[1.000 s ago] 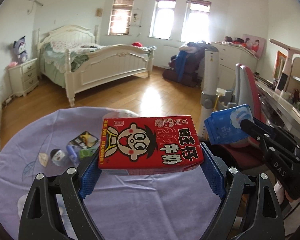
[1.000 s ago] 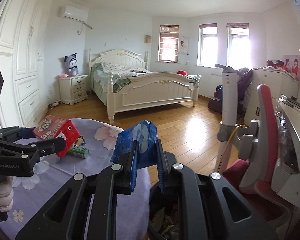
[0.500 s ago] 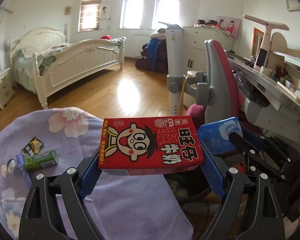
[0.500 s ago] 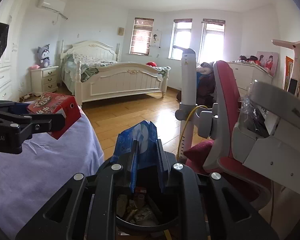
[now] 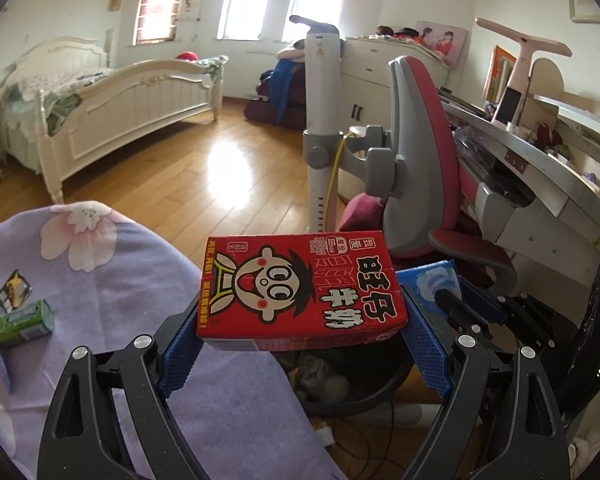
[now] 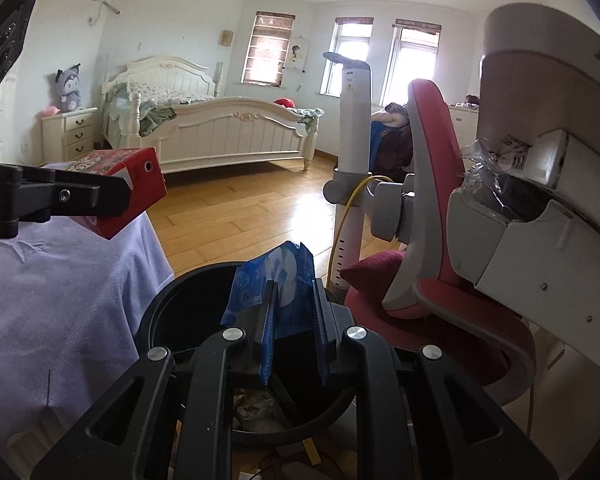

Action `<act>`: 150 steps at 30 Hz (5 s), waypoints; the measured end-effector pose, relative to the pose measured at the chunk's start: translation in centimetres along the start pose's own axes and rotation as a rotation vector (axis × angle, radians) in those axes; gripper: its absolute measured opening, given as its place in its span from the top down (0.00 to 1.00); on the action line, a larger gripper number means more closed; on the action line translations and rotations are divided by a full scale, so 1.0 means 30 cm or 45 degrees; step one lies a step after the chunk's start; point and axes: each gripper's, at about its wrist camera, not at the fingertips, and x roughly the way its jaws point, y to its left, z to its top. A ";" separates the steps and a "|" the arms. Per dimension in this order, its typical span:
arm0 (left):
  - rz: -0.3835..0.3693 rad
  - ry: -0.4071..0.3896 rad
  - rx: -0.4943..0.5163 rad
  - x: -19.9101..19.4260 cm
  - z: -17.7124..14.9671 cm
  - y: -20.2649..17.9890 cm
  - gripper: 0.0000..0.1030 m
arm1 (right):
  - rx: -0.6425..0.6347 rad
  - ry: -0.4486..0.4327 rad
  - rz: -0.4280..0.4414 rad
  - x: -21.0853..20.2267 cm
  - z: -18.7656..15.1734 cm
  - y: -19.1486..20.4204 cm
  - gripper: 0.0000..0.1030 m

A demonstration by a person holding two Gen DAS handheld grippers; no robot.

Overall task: Collect trash
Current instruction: 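Carry blue packet and red milk box over the black bin and release both, then move both open tools back over the table items, then grasp the green Doublemint gum with the right tool while the left grasps the eye-drop bottle, then carry gum and eye-drop bottle over the black bin and release both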

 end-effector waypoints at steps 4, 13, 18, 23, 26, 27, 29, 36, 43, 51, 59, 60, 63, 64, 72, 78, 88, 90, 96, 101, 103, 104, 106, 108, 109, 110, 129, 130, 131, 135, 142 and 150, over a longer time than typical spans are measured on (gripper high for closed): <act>-0.014 0.020 -0.005 0.029 0.004 0.006 0.15 | 0.009 0.009 -0.006 0.009 -0.006 -0.012 0.83; -0.051 0.060 0.055 0.093 0.024 -0.031 0.15 | -0.007 0.040 -0.037 0.043 -0.026 -0.012 0.83; -0.068 0.083 0.086 0.126 0.023 -0.051 0.15 | -0.007 0.067 -0.052 0.061 -0.041 -0.018 0.83; -0.074 0.096 0.105 0.151 0.024 -0.064 0.15 | 0.004 0.082 -0.062 0.074 -0.046 -0.030 0.83; -0.075 0.097 0.112 0.161 0.026 -0.071 0.15 | 0.007 0.085 -0.066 0.078 -0.049 -0.033 0.83; -0.075 0.097 0.113 0.163 0.029 -0.071 0.15 | 0.009 0.086 -0.067 0.079 -0.050 -0.034 0.83; -0.074 0.096 0.114 0.165 0.032 -0.071 0.15 | 0.008 0.087 -0.071 0.083 -0.046 -0.036 0.83; -0.067 0.080 0.147 0.164 0.058 -0.098 0.14 | -0.005 0.086 -0.127 0.077 -0.047 -0.036 0.71; -0.052 0.025 0.173 0.108 0.062 -0.115 0.06 | -0.006 0.058 -0.117 0.038 -0.044 -0.032 0.47; 0.000 -0.065 0.112 -0.034 0.056 -0.036 0.05 | -0.014 0.038 -0.034 0.002 -0.004 0.030 0.45; 0.181 -0.130 -0.026 -0.203 0.007 0.169 0.05 | -0.034 -0.008 0.087 -0.040 0.058 0.151 0.44; 0.215 -0.127 -0.044 -0.220 0.001 0.203 0.05 | -0.040 -0.011 0.107 -0.042 0.069 0.170 0.45; 0.315 -0.119 -0.127 -0.277 -0.023 0.316 0.05 | -0.048 -0.039 0.179 -0.065 0.109 0.228 0.45; 0.344 -0.121 -0.164 -0.297 -0.031 0.354 0.05 | -0.053 -0.049 0.207 -0.071 0.124 0.247 0.45; 0.522 -0.063 -0.417 -0.436 -0.133 0.699 0.27 | -0.133 -0.006 0.510 -0.070 0.223 0.425 0.45; 0.536 0.013 -0.503 -0.472 -0.182 0.906 0.36 | -0.202 0.097 0.686 -0.032 0.271 0.568 0.45; 0.506 0.215 -0.275 -0.355 -0.201 1.018 0.36 | -0.439 0.187 0.894 0.114 0.377 0.798 0.45; 0.498 0.243 -0.236 -0.329 -0.200 1.030 0.36 | -0.489 0.210 0.935 0.157 0.391 0.843 0.45; 0.476 0.273 -0.192 -0.275 -0.193 1.064 0.36 | -0.627 0.296 1.048 0.279 0.410 0.977 0.45; 0.437 0.279 -0.136 -0.244 -0.168 1.080 0.36 | -0.731 0.336 1.072 0.341 0.428 1.044 0.45; 0.444 0.282 -0.097 -0.227 -0.162 1.075 0.36 | -0.756 0.361 1.108 0.353 0.430 1.060 0.45; 0.431 0.282 -0.094 -0.223 -0.159 1.073 0.36 | -0.768 0.381 1.125 0.355 0.431 1.063 0.46; 0.421 0.278 -0.076 -0.221 -0.158 1.065 0.44 | -0.791 0.397 1.143 0.357 0.426 1.075 0.47; 0.424 0.273 -0.079 -0.222 -0.158 1.058 0.46 | -0.800 0.422 1.127 0.359 0.408 1.083 0.50; 0.430 0.272 -0.087 -0.224 -0.159 1.058 0.46 | -0.791 0.424 1.122 0.357 0.401 1.085 0.51; 0.438 0.271 -0.094 -0.224 -0.159 1.059 0.46 | -0.762 0.445 1.135 0.357 0.398 1.083 0.58; 0.404 0.025 -0.213 -0.456 -0.150 0.760 0.47 | -0.156 0.236 0.980 0.051 0.316 0.711 0.70; 0.387 0.004 -0.217 -0.460 -0.137 0.728 0.47 | -0.122 0.197 0.945 0.018 0.309 0.668 0.70; 0.362 -0.018 -0.216 -0.463 -0.123 0.685 0.47 | -0.090 0.167 0.913 -0.003 0.307 0.633 0.70; 0.285 -0.067 -0.157 -0.436 -0.067 0.520 0.47 | 0.014 0.033 0.754 -0.082 0.302 0.472 0.70; 0.149 -0.096 -0.078 -0.343 -0.005 0.261 0.47 | 0.057 -0.128 0.463 -0.174 0.243 0.266 0.70; 0.052 -0.038 -0.027 -0.194 0.004 0.092 0.47 | 0.133 -0.152 0.260 -0.111 0.167 0.100 0.70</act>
